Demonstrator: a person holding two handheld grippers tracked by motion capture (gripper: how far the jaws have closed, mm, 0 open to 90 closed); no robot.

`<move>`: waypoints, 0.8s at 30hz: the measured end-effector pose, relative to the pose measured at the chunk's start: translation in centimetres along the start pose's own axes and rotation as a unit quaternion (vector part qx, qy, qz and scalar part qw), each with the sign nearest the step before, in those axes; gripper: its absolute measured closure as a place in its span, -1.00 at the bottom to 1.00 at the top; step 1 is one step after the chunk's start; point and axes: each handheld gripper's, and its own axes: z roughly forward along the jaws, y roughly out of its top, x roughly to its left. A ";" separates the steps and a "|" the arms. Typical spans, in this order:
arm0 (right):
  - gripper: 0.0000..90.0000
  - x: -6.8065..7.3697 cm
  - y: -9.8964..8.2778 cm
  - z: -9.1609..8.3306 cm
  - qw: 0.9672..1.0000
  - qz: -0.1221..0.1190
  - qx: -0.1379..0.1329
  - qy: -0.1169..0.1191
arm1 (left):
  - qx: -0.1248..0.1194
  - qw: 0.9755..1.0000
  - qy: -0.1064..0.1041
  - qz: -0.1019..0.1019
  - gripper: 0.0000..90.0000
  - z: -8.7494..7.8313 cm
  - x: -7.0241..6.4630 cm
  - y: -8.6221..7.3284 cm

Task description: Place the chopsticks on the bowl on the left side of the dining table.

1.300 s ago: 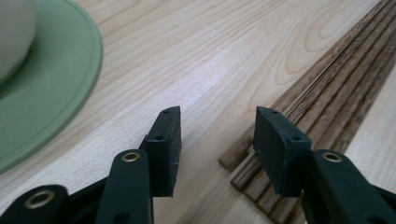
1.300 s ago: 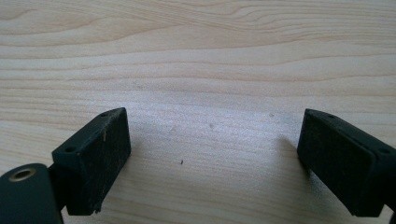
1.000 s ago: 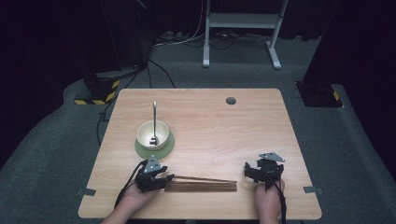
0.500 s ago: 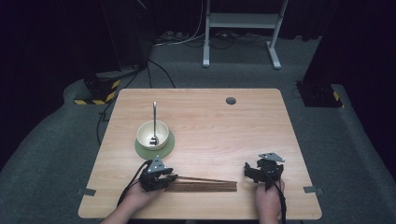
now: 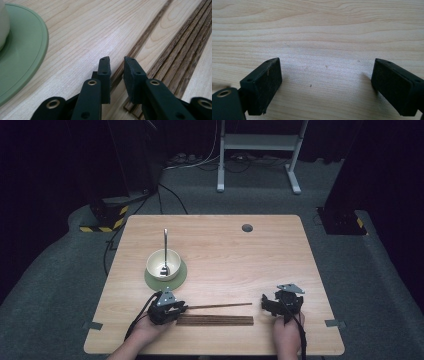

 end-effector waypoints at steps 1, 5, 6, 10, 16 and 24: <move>-0.79 0.0 0.0 0.0 1.000 0.000 0.000 0.000 | -0.002 1.000 0.000 0.001 0.69 0.0 0.1 0.0; -0.79 0.0 0.0 0.0 1.000 0.000 -0.002 0.000 | -0.002 1.000 0.003 -0.001 0.73 -0.2 0.2 -0.1; -0.79 0.0 0.0 0.0 1.000 0.000 -0.002 0.000 | -0.002 1.000 0.002 0.000 0.74 -0.3 0.3 -0.2; -0.79 0.1 -0.1 0.2 1.000 0.002 -0.013 -0.004 | -0.001 1.000 0.006 -0.001 0.79 -0.6 0.6 -0.5; -0.78 0.1 -0.1 0.2 1.000 0.002 -0.013 -0.004 | -0.005 1.000 0.010 -0.002 0.74 -0.5 0.7 -0.5; -0.78 0.1 -0.1 0.2 1.000 0.001 -0.014 -0.003 | -0.009 1.000 0.018 0.009 0.65 0.1 0.0 -0.2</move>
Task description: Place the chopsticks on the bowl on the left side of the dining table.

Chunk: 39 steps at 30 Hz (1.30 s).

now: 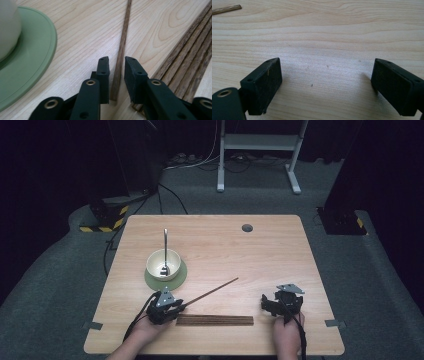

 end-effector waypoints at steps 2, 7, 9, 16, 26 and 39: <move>-0.78 0.0 0.0 0.0 1.000 0.000 0.000 0.000 | 0.000 1.000 0.000 0.003 0.71 0.0 -0.1 0.0; -0.78 0.0 0.0 0.0 1.000 -0.001 0.000 0.001 | -0.003 1.000 -0.004 0.004 0.82 0.2 -0.3 0.1; -0.78 0.0 0.0 0.0 1.000 -0.001 0.000 0.001 | -0.003 1.000 -0.008 0.000 0.83 0.2 -0.3 0.1; -0.78 0.1 0.0 0.0 1.000 0.000 0.000 0.001 | -0.007 1.000 -0.005 -0.011 0.85 -0.1 0.1 0.1; -0.78 0.1 0.0 0.0 1.000 -0.001 0.000 0.002 | -0.044 0.999 0.000 -0.023 0.86 -1.6 0.4 0.5; -0.78 0.2 0.0 -0.1 1.000 0.000 0.001 0.003 | -0.084 0.996 0.007 -0.033 0.86 -3.1 0.9 0.9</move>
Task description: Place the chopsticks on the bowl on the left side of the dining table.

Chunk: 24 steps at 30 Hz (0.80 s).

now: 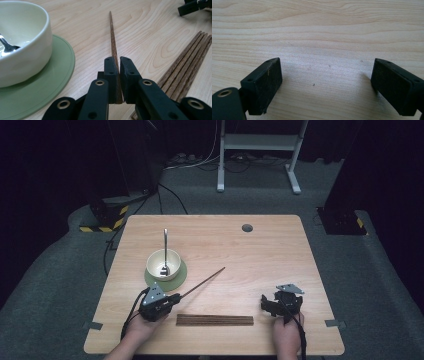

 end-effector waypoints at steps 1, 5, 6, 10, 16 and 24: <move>-0.78 0.0 0.0 0.0 1.000 -0.003 -0.001 0.000 | -0.002 1.000 0.000 0.000 0.86 -0.1 0.0 0.0; -0.78 0.0 0.0 0.0 1.000 0.000 0.000 0.000 | -0.010 1.000 0.003 0.000 0.86 -0.6 0.1 0.3; -0.78 0.0 0.0 0.0 1.000 -0.002 -0.001 0.000 | -0.014 1.000 0.001 -0.002 0.86 -0.6 0.1 0.3; -0.78 0.0 0.0 0.0 1.000 0.000 0.000 0.000 | -0.022 1.000 0.003 -0.002 0.86 -1.1 0.2 0.5; -0.78 0.0 0.0 0.0 1.000 0.000 0.000 0.000 | -0.044 0.999 0.002 -0.008 0.86 -1.8 0.0 1.1; -0.78 0.0 0.0 0.0 1.000 0.000 0.000 0.000 | -0.068 0.998 0.001 -0.008 0.86 -2.7 -0.1 1.6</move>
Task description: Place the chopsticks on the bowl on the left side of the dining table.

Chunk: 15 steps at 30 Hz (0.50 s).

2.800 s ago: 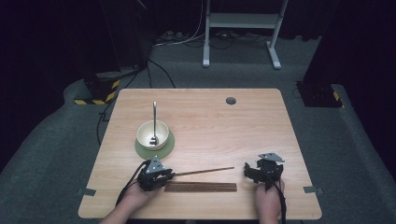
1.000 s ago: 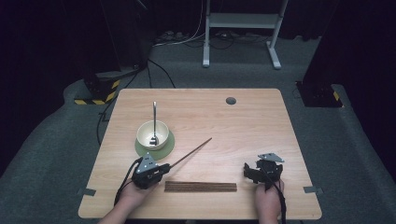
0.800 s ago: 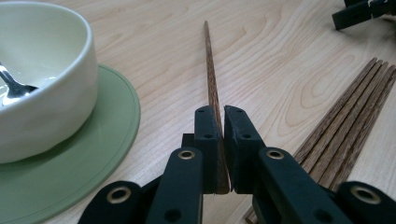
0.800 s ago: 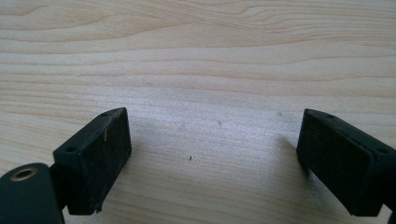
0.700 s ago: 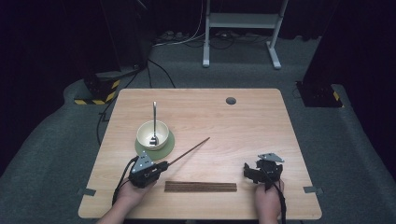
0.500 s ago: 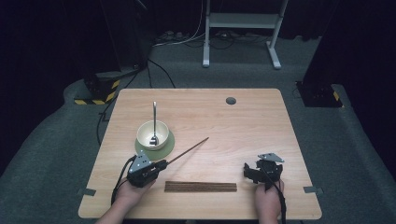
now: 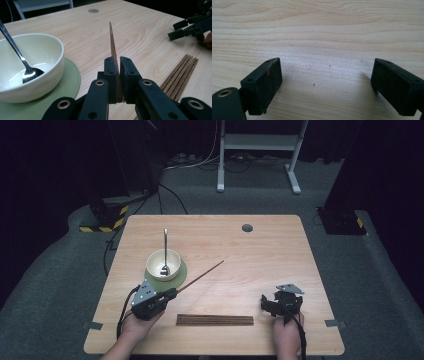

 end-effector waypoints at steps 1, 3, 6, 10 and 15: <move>-0.78 0.0 0.0 0.0 1.000 0.000 0.000 0.000 | 0.000 1.000 0.000 0.010 0.86 -0.2 0.1 0.1; -0.78 0.0 0.0 0.0 1.000 0.000 0.000 0.000 | -0.013 1.000 -0.001 0.007 0.86 -0.5 0.1 0.3; -0.78 0.0 0.0 0.0 1.000 0.000 0.000 0.000 | -0.021 1.000 0.000 0.011 0.86 -1.0 0.1 0.5; -0.78 0.0 0.0 0.0 1.000 -0.002 0.000 0.000 | -0.034 0.999 0.001 0.011 0.86 -1.4 0.0 0.7; -0.78 -0.1 0.0 0.0 1.000 -0.007 -0.001 0.000 | -0.046 0.999 0.003 0.022 0.86 -2.0 0.3 1.0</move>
